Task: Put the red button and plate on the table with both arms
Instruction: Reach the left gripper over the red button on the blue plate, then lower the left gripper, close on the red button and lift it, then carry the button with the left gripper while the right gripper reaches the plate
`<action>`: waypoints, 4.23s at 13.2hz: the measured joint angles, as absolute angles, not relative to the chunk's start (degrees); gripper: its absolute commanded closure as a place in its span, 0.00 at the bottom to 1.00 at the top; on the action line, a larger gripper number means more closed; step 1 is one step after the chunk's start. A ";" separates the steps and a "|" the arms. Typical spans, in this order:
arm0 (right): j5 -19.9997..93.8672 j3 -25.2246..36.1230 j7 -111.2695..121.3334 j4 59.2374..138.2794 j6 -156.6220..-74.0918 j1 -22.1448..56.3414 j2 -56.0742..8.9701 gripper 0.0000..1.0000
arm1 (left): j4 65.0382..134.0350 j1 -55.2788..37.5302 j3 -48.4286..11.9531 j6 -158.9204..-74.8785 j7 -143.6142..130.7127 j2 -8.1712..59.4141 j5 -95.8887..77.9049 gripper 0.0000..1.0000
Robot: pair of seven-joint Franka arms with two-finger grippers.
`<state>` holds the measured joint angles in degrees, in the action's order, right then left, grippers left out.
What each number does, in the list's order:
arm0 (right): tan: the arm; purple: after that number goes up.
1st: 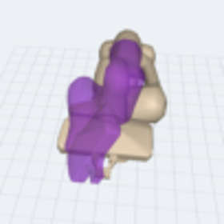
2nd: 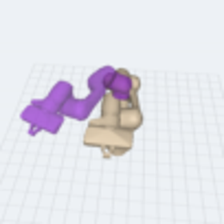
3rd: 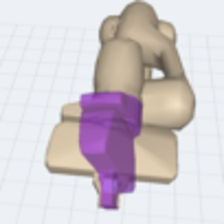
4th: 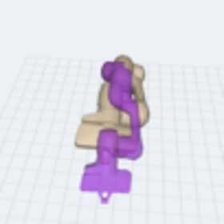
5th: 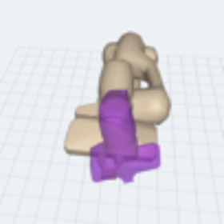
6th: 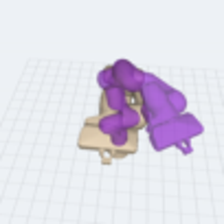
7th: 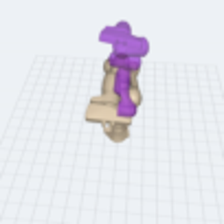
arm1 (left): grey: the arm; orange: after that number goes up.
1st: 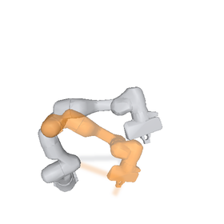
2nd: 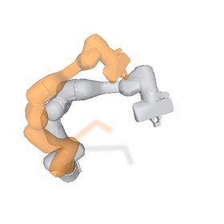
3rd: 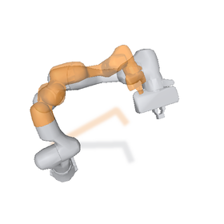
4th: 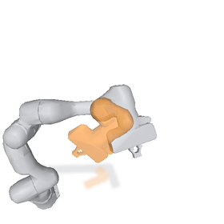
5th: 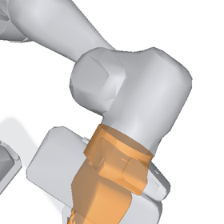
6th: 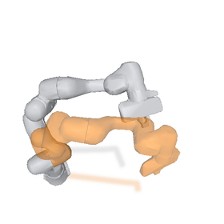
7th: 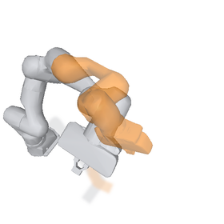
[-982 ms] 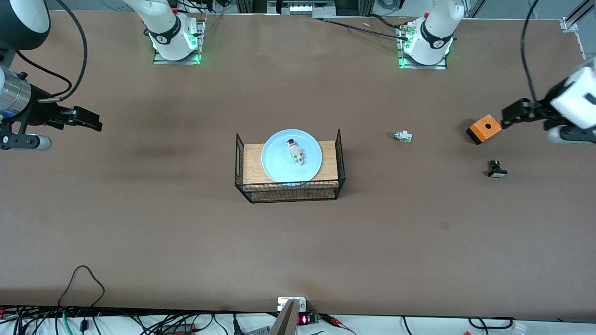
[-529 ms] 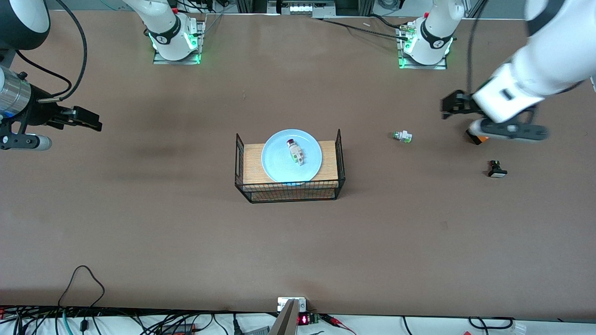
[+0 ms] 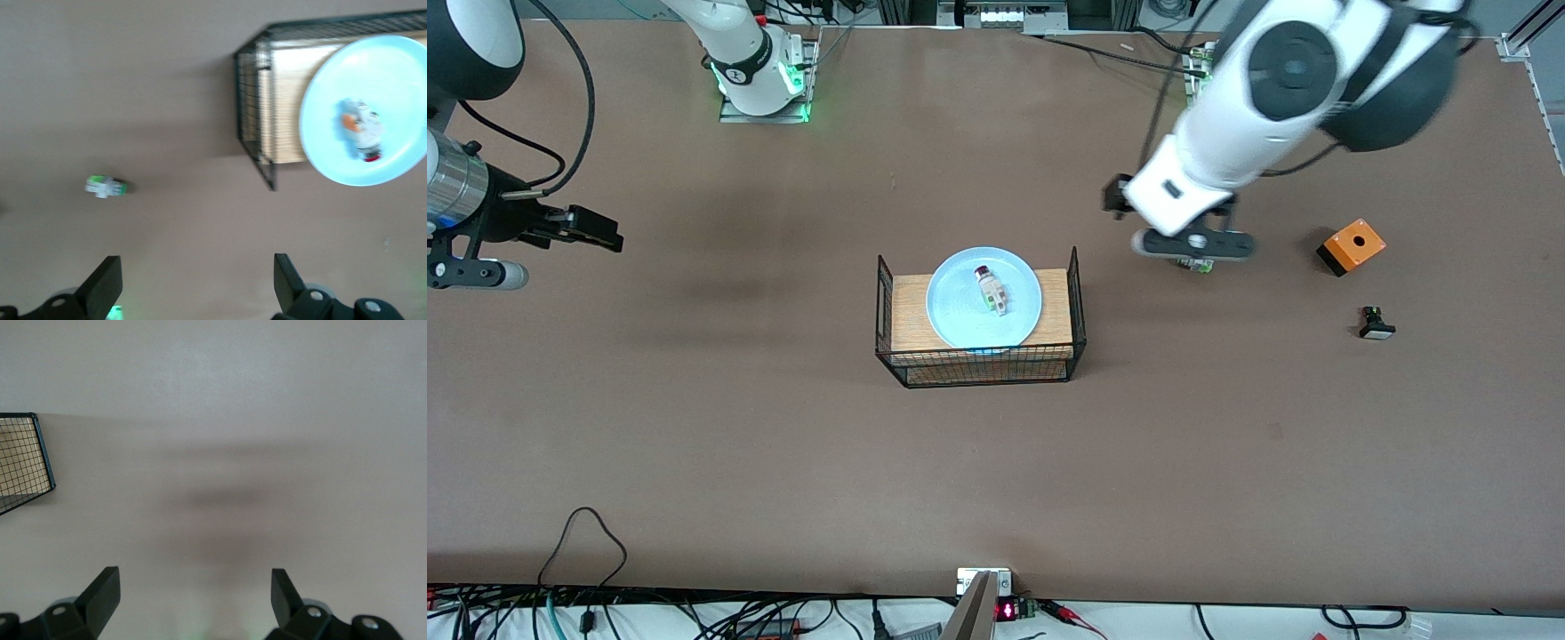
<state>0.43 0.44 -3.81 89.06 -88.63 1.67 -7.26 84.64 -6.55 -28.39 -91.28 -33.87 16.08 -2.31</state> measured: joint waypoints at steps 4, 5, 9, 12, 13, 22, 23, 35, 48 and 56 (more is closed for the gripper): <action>0.44 0.28 -3.81 89.04 -88.61 1.73 -7.27 0.00 | 77.64 -12.48 -28.07 -94.52 -40.31 24.79 0.73 0.00; 0.44 0.26 -3.81 89.04 -88.61 1.74 -7.27 0.00 | 75.42 -14.68 -28.04 -94.60 -43.88 27.32 3.12 0.00; 0.46 0.23 -3.81 89.03 -88.57 1.74 -7.27 0.00 | 68.59 -20.70 -27.73 -95.37 -53.83 34.75 7.52 0.00; 0.46 0.22 -3.81 89.04 -88.56 1.74 -7.27 0.00 | 65.58 -22.91 -26.24 -98.14 -57.70 38.12 8.11 0.00; 0.46 0.22 -3.81 89.03 -88.54 1.74 -7.27 0.00 | 65.15 -24.18 -25.17 -99.08 -58.45 38.68 8.18 0.00; 0.47 0.22 -3.81 89.03 -88.49 1.74 -7.27 0.00 | 64.61 -26.43 -22.21 -105.71 -60.52 43.22 8.38 0.00; 0.47 0.22 -3.81 89.03 -88.49 1.73 -7.27 0.00 | 64.61 -26.54 -21.95 -106.25 -60.52 43.76 8.39 0.00; 1.03 0.27 -3.83 88.83 -88.46 1.66 -8.35 0.00 | 63.98 -30.03 -19.28 -107.80 -60.70 46.25 8.42 1.00; 7.11 -0.66 -18.35 88.28 -88.44 3.27 -8.35 0.00 | 61.39 -29.91 -19.49 -99.42 -60.56 37.21 8.45 1.00; 9.93 -1.22 -37.94 87.74 -91.23 13.46 -10.19 0.00 | 61.34 -15.07 -18.72 -87.56 -34.60 27.87 9.14 1.00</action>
<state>9.93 -1.22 -37.94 87.74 -91.23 13.46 -10.19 61.34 -15.07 -18.72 -87.56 -34.60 27.87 9.14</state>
